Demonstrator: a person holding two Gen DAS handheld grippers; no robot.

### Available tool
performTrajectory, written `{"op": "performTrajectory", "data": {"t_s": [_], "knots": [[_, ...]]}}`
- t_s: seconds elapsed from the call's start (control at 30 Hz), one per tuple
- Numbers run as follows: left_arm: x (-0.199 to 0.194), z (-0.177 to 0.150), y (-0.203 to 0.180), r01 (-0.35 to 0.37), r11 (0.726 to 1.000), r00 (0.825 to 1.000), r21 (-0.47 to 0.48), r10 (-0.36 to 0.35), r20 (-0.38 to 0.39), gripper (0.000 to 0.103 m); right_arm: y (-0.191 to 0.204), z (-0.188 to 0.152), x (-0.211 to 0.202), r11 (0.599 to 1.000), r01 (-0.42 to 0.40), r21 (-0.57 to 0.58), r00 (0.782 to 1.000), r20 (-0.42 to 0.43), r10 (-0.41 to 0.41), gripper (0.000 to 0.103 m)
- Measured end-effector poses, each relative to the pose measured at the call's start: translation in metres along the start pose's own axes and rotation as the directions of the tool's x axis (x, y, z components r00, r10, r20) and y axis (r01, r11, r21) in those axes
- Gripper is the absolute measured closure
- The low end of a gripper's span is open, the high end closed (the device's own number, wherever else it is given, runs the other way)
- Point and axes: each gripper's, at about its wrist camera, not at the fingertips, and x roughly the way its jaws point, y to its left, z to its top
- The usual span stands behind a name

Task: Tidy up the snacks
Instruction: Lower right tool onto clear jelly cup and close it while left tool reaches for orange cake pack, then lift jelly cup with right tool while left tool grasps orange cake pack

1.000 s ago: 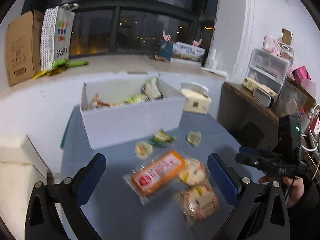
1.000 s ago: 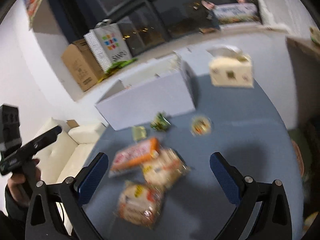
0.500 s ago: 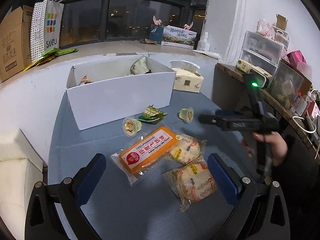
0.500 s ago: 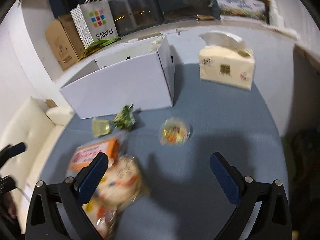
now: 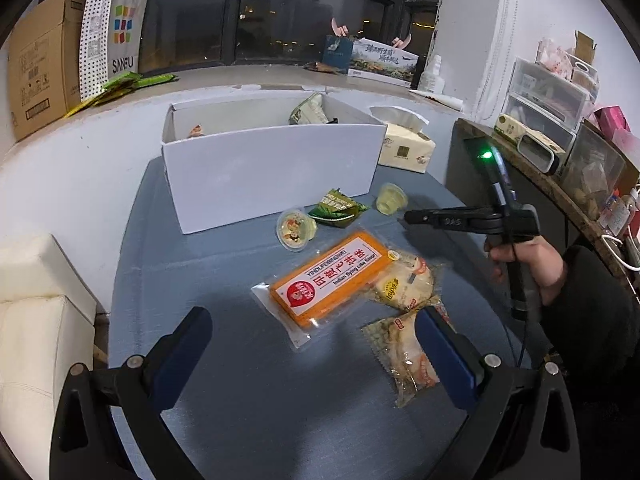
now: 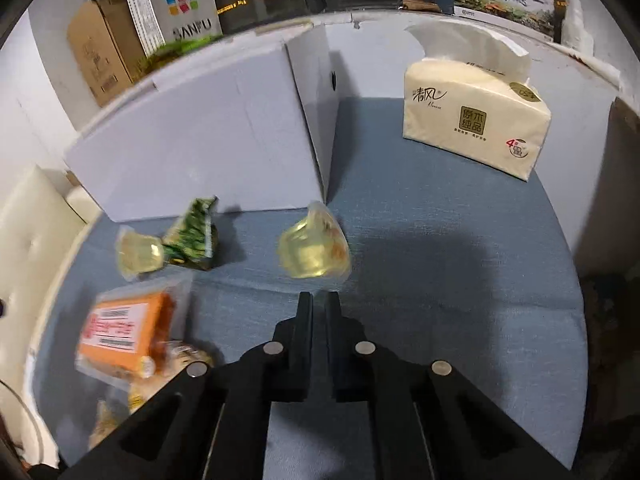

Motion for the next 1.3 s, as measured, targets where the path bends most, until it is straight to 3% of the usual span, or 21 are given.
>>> {"op": "performTrajectory", "data": {"t_s": [0.13,0.17,0.2,0.27,0.33,0.73,0.77,0.8,0.83,1.0,1.2,1.3], "knots": [[0.010,0.000,0.001,0.016,1.000,1.000,-0.014,-0.016,-0.021,0.000,0.001,-0.003,-0.009,1.000,0.011,-0.027,1.000,0.002,-0.011,0.097],[0.010,-0.001,0.000,0.019,1.000,1.000,-0.014,-0.019,-0.019,0.000,0.003,-0.002,-0.009,0.999,0.020,-0.033,1.000,0.004,-0.020,0.084],[0.010,-0.001,-0.001,0.024,1.000,1.000,-0.015,-0.024,-0.018,0.000,0.002,0.000,-0.008,0.999,0.035,-0.032,0.999,0.001,-0.035,0.051],[0.011,-0.001,-0.003,0.031,0.999,0.999,-0.009,-0.031,-0.020,0.000,-0.001,0.004,-0.010,0.999,0.040,-0.005,0.999,0.027,-0.040,0.008],[0.011,-0.002,-0.005,0.019,1.000,1.000,0.002,-0.019,-0.024,0.000,-0.003,0.009,-0.012,1.000,0.006,0.024,0.997,0.076,-0.008,0.007],[0.016,-0.004,0.001,0.015,1.000,0.999,-0.015,-0.015,-0.037,0.000,0.000,0.039,0.032,0.993,0.017,0.113,1.000,0.017,-0.019,0.009],[0.017,-0.004,0.001,0.015,1.000,0.999,-0.015,-0.016,-0.039,0.000,0.001,0.039,0.037,0.994,0.020,0.108,1.000,0.005,-0.021,0.025],[0.019,-0.005,0.001,0.016,1.000,0.999,-0.014,-0.017,-0.044,0.000,0.004,0.040,0.042,0.996,0.027,0.089,1.000,-0.012,-0.026,0.049],[0.020,-0.005,0.001,0.014,1.000,0.999,-0.011,-0.015,-0.047,0.000,0.007,0.040,0.040,0.996,0.063,0.059,0.998,0.002,-0.063,0.053],[0.029,-0.008,0.004,0.011,1.000,0.998,0.000,-0.011,-0.067,0.000,0.001,0.036,0.032,0.997,0.023,0.071,1.000,-0.003,-0.022,0.054],[0.054,0.000,0.007,0.046,0.998,0.993,0.037,-0.041,-0.108,0.000,-0.003,0.017,-0.018,0.990,-0.082,0.112,0.993,0.091,0.071,0.054],[0.073,0.008,0.006,0.057,0.992,0.992,0.112,-0.044,-0.120,0.000,0.002,0.002,-0.049,0.987,-0.122,0.100,0.985,0.136,0.108,0.054]]}}
